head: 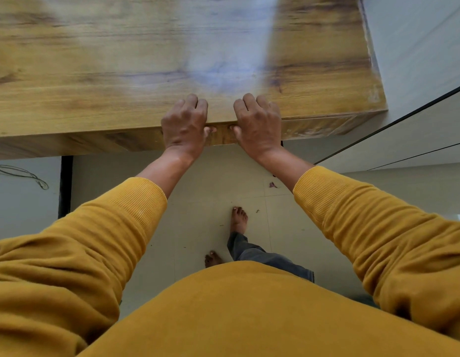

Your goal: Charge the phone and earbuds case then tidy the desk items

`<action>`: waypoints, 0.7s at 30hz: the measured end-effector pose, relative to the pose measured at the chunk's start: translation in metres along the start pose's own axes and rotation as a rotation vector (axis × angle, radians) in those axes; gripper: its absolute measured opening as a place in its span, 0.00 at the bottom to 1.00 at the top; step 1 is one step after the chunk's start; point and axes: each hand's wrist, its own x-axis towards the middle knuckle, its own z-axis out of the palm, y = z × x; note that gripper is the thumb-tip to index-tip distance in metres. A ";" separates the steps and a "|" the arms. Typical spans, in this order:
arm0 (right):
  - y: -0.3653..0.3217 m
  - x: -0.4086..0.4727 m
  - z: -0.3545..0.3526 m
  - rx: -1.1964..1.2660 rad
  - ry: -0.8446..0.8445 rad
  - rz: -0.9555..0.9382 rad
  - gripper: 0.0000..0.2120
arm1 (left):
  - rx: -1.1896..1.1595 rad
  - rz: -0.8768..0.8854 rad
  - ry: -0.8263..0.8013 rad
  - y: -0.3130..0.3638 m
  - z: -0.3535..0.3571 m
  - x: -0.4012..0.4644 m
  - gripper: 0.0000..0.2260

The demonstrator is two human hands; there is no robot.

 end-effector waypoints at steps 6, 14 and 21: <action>0.001 -0.001 0.002 -0.021 0.043 -0.032 0.19 | 0.017 0.019 0.027 -0.003 0.008 0.001 0.22; 0.001 0.000 0.000 0.022 0.004 -0.044 0.19 | -0.017 -0.005 0.067 -0.004 0.015 -0.002 0.21; 0.004 -0.001 -0.016 0.148 -0.054 -0.020 0.14 | -0.156 -0.039 0.053 -0.004 0.003 -0.018 0.17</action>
